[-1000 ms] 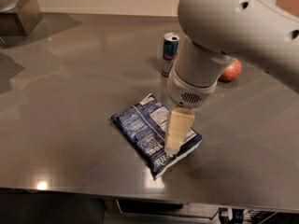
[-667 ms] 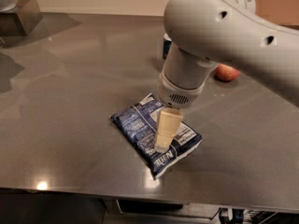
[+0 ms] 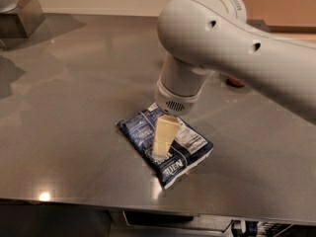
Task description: Pick blue chip bag
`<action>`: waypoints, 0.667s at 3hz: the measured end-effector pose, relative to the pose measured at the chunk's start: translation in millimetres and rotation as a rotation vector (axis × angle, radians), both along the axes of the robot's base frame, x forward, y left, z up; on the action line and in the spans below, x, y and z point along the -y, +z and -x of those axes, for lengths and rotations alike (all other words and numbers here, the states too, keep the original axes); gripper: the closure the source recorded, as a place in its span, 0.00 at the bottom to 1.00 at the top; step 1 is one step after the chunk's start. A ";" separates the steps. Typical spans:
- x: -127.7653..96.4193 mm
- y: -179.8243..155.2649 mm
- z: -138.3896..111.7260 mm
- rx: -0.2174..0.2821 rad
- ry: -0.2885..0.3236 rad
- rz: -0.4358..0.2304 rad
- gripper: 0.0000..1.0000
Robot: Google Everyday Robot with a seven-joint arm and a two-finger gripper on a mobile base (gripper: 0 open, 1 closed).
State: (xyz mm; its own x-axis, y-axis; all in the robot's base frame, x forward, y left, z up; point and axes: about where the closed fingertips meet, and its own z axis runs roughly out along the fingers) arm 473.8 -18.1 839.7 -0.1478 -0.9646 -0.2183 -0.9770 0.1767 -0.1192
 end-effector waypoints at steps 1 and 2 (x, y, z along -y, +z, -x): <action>-4.7 -3.8 -1.0 -0.011 -0.011 -0.006 0.00; -7.3 -9.9 -1.2 -0.033 -0.020 -0.009 0.00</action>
Offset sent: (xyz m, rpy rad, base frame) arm 0.0030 0.0102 -0.0179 0.0156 0.0628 -0.0331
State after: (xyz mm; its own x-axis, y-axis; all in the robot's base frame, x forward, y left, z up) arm 475.0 -10.7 829.8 -0.1747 -0.9593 -0.2219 -0.9766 0.1974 -0.0848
